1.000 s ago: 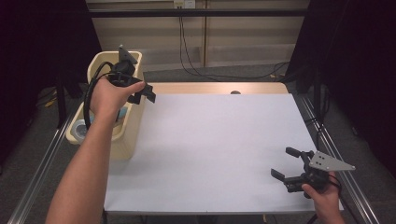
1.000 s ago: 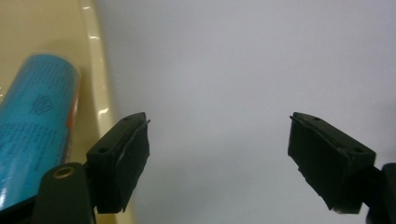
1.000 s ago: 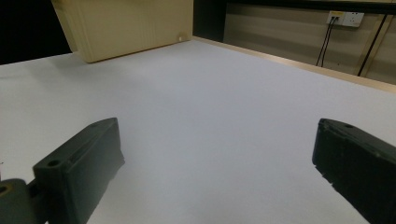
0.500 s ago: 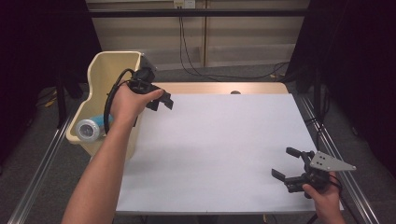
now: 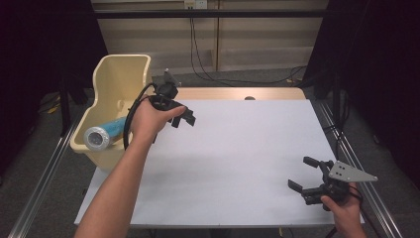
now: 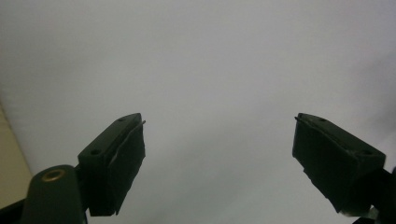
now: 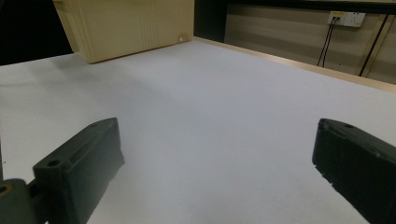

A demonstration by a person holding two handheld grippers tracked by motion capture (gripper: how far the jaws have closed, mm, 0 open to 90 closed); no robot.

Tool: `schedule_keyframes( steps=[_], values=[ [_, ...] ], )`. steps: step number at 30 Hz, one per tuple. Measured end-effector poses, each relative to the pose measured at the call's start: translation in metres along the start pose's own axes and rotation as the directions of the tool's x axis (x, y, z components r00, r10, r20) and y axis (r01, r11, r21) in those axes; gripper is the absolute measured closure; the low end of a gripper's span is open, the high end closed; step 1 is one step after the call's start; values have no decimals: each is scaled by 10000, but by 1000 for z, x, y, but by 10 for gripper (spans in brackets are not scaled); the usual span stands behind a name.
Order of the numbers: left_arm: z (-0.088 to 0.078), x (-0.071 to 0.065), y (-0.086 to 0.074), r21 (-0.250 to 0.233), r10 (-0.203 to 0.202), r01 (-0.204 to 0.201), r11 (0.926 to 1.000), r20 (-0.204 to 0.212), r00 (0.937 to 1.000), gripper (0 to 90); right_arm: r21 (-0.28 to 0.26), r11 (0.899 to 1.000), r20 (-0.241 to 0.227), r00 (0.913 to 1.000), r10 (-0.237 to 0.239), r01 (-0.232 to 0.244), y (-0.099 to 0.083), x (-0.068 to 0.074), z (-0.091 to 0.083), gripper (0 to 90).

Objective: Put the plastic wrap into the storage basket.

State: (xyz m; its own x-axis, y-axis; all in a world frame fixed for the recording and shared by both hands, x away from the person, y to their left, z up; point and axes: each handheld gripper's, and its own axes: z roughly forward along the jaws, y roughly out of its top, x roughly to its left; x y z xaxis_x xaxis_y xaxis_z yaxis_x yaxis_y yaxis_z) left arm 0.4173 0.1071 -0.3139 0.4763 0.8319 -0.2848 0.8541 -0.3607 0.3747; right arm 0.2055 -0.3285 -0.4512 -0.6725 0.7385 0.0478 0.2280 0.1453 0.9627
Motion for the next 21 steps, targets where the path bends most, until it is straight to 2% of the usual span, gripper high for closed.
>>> schedule_keyframes(
  steps=[7,8,13,21],
  values=[
    [14,2,-10,-19,318,-318,9995,187,9993,159,24,10000,-31,10000,-16,16,0,0,1,11],
    [16,2,-12,-68,249,-247,9997,226,9994,158,32,10000,-28,10000,-22,22,0,0,1,11],
    [23,1,-21,-136,455,-450,9989,428,9980,153,44,10000,-38,10000,-14,14,0,0,2,12],
    [37,3,-36,-28,597,-596,9982,649,9961,151,76,10000,-36,10000,-8,8,-1,0,2,12]
  ],
)
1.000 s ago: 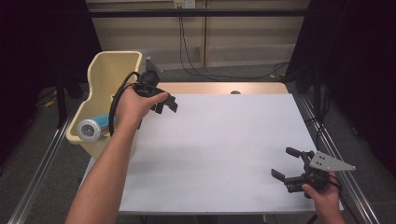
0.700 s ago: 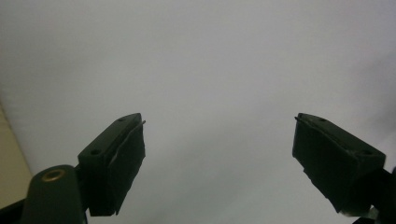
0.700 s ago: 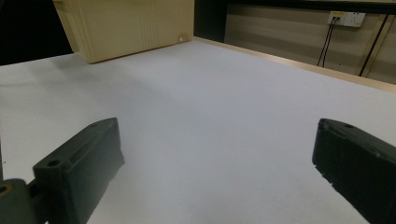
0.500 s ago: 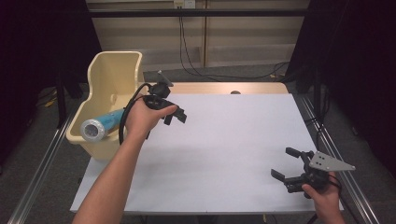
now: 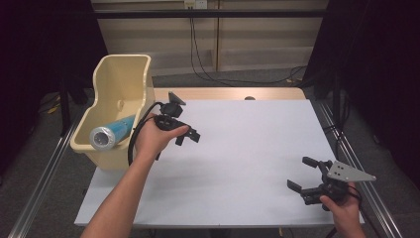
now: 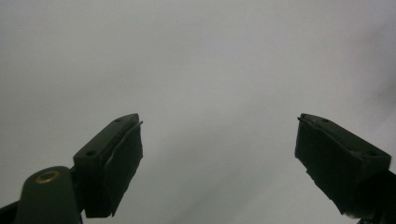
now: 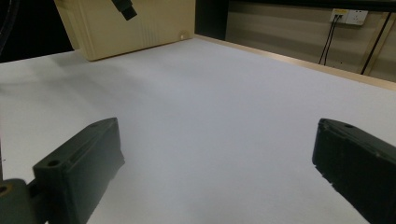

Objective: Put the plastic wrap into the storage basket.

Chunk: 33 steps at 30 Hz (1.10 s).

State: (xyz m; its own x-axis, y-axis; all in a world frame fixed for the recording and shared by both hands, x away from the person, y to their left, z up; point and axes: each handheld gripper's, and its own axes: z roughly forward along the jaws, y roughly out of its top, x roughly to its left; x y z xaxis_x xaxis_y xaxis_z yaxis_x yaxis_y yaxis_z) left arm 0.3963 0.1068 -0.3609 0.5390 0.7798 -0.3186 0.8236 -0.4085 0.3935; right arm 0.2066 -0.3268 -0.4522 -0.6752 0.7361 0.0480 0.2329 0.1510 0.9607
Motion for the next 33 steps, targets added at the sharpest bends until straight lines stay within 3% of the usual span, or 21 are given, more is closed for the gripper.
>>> schedule_keyframes(
  steps=[10,13,17,20,27,33],
  values=[
    [16,0,-17,-71,265,-265,9996,98,9996,147,41,10000,-32,10000,-32,32,0,0,1,12],
    [21,-1,-23,-113,509,-509,9986,-1,9987,144,52,10000,-38,10000,-45,46,0,0,1,12],
    [25,0,-33,-462,804,-808,9957,-105,9967,144,46,10000,-40,10000,-37,38,0,1,0,11],
    [27,1,-41,-979,1199,-1206,9879,-131,9927,152,40,10000,-41,10000,-37,37,0,1,1,12],
    [31,2,-64,-2421,1798,-1779,9538,-144,9836,128,39,10000,-52,10000,-54,54,0,1,1,11],
    [32,4,-87,-3670,2455,-2349,9001,-181,9692,128,55,10000,-65,10000,-69,69,0,1,1,11]
  ],
)
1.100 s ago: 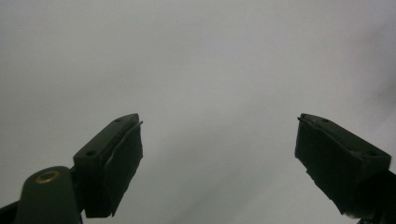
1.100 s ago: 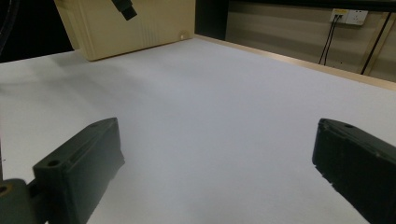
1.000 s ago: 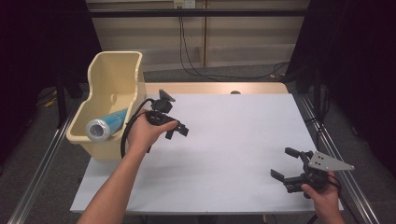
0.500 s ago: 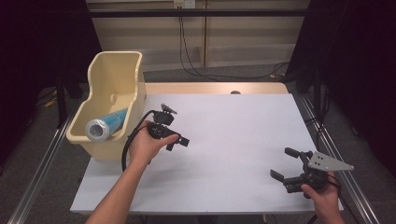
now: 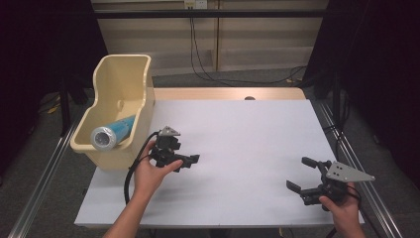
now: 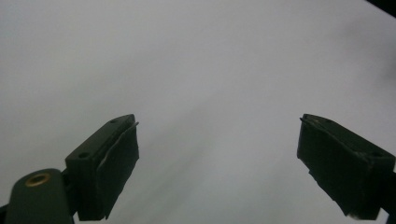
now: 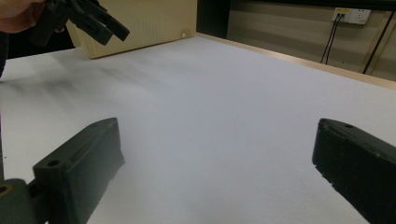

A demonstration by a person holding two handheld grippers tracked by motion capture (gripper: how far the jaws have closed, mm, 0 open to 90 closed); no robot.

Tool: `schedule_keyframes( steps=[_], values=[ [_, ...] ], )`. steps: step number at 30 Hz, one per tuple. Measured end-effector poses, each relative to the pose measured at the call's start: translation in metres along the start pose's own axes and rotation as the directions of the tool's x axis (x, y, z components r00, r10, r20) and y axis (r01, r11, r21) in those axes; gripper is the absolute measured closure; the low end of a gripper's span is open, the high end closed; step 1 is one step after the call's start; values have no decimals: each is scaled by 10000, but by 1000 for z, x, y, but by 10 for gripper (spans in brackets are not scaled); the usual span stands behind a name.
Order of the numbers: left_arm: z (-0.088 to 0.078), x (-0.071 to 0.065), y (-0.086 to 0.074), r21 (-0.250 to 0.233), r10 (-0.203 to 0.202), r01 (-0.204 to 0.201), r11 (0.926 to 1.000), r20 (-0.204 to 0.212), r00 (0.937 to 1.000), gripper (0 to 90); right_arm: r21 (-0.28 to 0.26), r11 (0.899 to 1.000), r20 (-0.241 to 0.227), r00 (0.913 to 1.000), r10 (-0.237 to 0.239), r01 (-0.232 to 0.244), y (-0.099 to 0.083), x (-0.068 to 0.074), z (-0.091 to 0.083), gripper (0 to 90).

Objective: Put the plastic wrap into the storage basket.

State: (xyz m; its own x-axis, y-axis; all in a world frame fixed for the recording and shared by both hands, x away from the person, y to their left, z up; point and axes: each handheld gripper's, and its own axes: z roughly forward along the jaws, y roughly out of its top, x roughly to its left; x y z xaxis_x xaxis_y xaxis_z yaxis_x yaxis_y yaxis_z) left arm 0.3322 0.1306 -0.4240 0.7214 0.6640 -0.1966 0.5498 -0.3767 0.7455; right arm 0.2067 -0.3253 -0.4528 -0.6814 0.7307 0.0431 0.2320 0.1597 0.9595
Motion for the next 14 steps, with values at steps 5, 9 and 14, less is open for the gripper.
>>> schedule_keyframes(
  steps=[5,9,14],
  values=[
    [-5,-4,-16,-986,871,-894,9911,-276,9958,127,44,10000,21,10000,-50,50,0,1,0,11],
    [-9,-7,-20,-1704,1141,-1172,9784,-281,9931,126,21,10000,20,10000,-36,36,0,1,1,12],
    [-7,-5,-24,-1839,1002,-1028,9775,-237,9947,113,58,10000,19,10000,-60,60,0,1,0,11]
  ],
)
